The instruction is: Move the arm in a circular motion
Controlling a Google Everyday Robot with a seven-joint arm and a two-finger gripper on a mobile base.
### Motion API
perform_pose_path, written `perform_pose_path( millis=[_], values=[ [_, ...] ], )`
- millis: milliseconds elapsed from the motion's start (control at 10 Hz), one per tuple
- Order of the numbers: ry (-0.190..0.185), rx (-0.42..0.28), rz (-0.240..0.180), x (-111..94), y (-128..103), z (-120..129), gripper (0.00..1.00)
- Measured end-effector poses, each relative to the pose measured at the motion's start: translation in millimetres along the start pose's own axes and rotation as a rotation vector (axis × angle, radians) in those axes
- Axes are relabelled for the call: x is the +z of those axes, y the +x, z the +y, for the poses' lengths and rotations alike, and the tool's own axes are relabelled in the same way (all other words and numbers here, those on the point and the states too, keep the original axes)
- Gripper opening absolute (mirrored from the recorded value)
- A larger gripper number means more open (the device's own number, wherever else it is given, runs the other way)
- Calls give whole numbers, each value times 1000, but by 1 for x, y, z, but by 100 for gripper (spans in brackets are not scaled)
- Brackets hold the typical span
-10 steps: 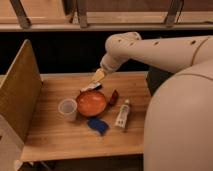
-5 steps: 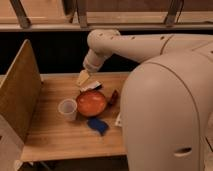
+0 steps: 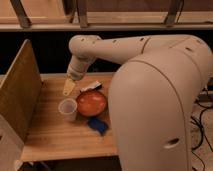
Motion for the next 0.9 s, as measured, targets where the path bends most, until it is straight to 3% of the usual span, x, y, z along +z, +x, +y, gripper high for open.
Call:
perform_pose_path(
  millis=[300,400,600,700,900],
  values=[
    [174,174,57,-37,73,-29,80],
    [252,273,79,-57,113,-41,80],
    [368,429,112,-92,172,-61,80],
    [426,495,125,-108,196,-75,80],
    [509,549,146,-127,213,-103,80]
  ],
)
